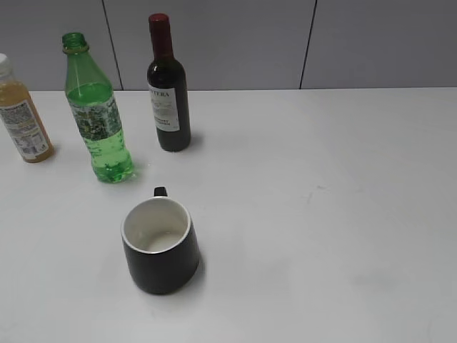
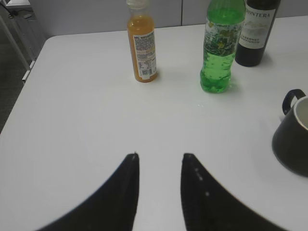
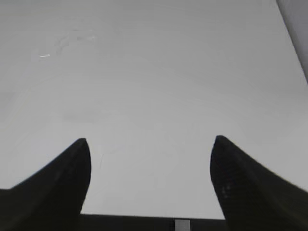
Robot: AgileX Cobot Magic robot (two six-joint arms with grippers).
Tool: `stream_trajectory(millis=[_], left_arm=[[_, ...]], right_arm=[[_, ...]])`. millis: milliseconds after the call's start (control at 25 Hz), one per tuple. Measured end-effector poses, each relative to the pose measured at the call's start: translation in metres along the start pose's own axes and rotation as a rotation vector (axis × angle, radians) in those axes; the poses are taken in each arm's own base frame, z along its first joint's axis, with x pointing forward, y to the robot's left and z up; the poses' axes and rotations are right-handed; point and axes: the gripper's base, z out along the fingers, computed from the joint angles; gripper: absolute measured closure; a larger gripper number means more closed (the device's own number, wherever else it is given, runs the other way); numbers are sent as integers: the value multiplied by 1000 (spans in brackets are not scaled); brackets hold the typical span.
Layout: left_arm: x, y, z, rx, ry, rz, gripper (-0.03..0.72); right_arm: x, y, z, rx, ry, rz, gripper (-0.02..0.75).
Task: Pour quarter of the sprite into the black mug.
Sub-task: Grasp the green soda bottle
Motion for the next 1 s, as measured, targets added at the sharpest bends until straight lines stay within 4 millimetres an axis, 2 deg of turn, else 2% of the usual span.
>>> stream_trajectory(millis=[1000], left_arm=[[0, 0, 0, 0, 1, 0, 452]], right_arm=[[-3, 2, 8, -20, -102, 16, 155]])
